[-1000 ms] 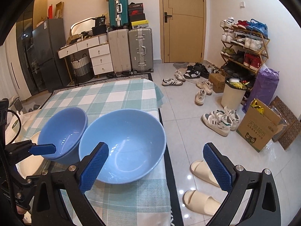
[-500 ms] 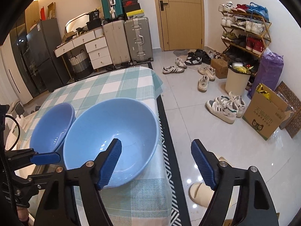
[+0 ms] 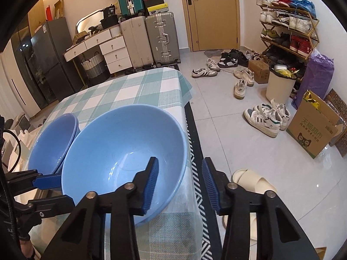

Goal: Organize plates and bowls
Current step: 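Move both tools to the next light-blue bowl, lowering the right gripper to its rim, then close the right gripper on the light-blue bowl rim, then lift the light-blue bowl with the right gripper and carry it over the nested bowls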

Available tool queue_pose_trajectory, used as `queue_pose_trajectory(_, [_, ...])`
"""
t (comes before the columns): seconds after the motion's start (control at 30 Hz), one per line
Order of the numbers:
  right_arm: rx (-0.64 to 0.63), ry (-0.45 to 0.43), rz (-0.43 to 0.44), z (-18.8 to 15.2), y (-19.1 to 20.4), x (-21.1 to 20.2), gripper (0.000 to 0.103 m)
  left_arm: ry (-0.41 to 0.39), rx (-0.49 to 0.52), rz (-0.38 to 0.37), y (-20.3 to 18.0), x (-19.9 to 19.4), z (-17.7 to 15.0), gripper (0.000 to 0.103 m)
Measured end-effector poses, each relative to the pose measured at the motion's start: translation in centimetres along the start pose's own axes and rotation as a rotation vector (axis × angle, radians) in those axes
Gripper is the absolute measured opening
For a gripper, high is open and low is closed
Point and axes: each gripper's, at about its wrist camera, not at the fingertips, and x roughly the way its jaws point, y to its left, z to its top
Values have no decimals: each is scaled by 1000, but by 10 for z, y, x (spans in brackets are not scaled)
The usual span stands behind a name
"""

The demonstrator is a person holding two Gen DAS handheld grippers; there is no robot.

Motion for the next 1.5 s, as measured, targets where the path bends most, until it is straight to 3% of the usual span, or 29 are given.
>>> queue_pose_trajectory(0.17, [-20,-1,-12,1,4,6,23,-7,2,12,2,4,2,49])
queue_pose_trajectory(0.23, [-30,-3,-17,1,6,9,22,-10,3,22,3,5,3,45])
queue_pose_trajectory(0.43, [-48,-9,-36,0,10,11,21,-24,24,64,4,8,3,36])
queue_pose_trajectory(1.03, [-48,-43,-57,-11,14,-13,21,-70,61,70,0,0,1,36])
queue_pose_trajectory(1.5, [-51,-127,-76,-7,26,-61,21,-157,122,70,-22,-47,1,36])
